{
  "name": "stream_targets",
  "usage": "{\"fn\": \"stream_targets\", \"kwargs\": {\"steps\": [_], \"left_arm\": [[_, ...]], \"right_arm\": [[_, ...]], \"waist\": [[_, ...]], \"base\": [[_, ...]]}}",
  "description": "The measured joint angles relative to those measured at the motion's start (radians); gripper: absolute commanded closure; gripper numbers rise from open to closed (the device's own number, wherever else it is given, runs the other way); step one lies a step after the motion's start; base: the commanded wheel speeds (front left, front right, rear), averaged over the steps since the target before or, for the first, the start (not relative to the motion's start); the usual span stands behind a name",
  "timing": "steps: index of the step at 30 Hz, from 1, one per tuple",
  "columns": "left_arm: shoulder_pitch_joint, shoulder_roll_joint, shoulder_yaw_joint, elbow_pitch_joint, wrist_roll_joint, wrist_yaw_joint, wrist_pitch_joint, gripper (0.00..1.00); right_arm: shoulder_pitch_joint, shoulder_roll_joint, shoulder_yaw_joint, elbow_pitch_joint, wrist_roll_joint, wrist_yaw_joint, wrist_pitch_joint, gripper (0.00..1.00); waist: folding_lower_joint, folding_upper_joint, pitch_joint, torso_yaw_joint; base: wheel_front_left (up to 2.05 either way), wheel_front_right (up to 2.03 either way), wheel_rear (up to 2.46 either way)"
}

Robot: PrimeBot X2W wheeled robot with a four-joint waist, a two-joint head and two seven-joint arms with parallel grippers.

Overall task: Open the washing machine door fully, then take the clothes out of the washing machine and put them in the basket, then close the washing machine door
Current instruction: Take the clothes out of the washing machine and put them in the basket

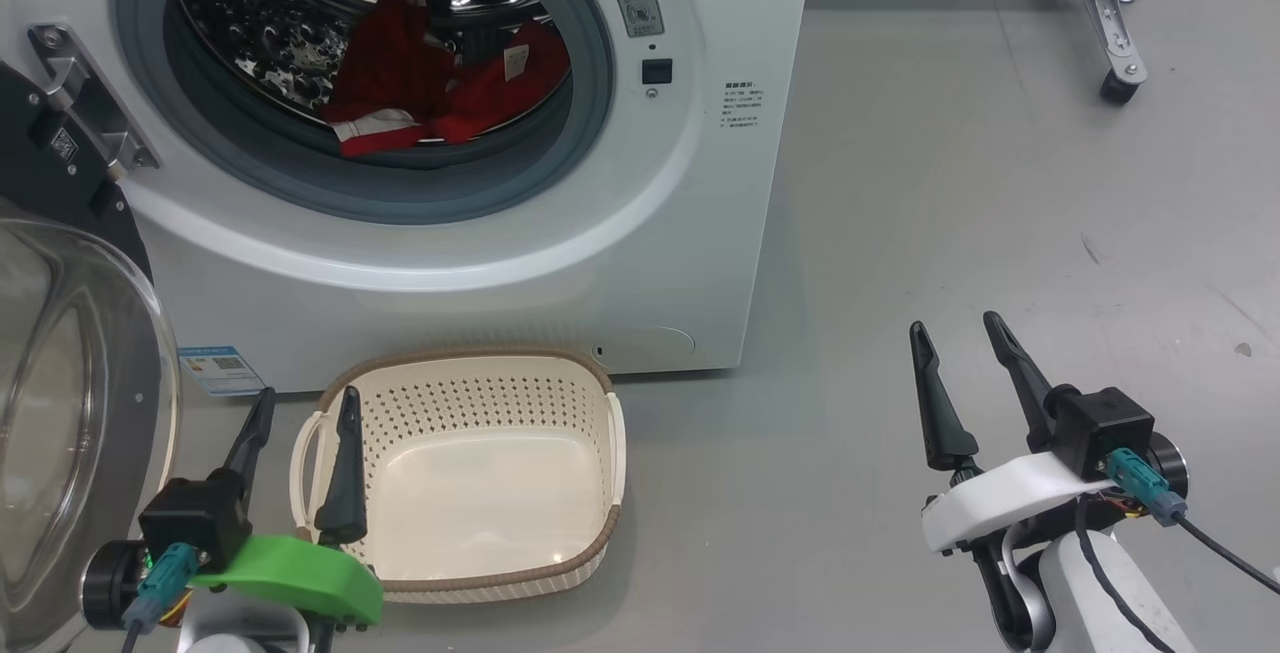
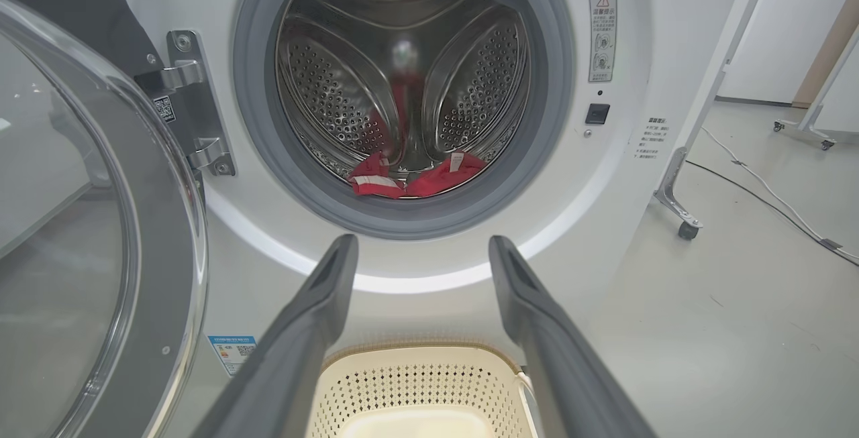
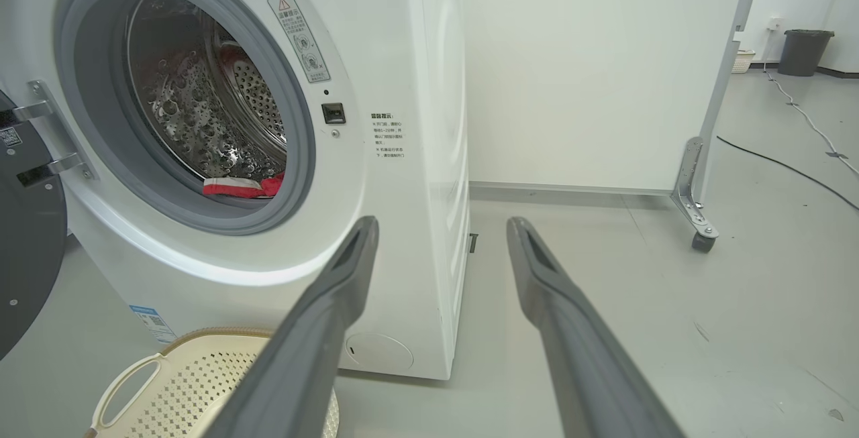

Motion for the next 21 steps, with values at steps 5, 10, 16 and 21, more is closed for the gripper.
{"fn": "stream_targets", "kwargs": {"steps": [5,10,16,21], "left_arm": [[0.000,0.000,-0.001,0.000,0.000,0.000,0.000,0.00],[0.001,0.000,-0.002,0.000,0.000,0.000,0.001,0.00],[0.002,0.000,-0.002,0.000,0.000,0.000,0.006,0.00],[0.002,0.000,-0.007,-0.001,0.000,0.000,0.008,0.00]], "right_arm": [[0.000,0.000,0.000,0.000,0.000,0.000,0.000,0.00],[0.000,0.000,0.000,0.000,0.000,0.000,0.000,0.00],[0.000,0.000,0.000,0.001,0.000,0.000,0.000,0.00],[0.000,0.000,0.001,0.000,0.000,0.000,0.000,0.00]], "waist": [[0.0000,0.0000,-0.002,0.001],[0.0000,0.0000,-0.003,0.002],[0.0000,0.0000,-0.002,0.001],[0.0000,0.0000,0.000,0.001]], "base": [[0.01,-0.01,0.00],[0.00,0.00,0.00],[0.00,0.00,0.00],[0.00,0.00,0.00]]}}
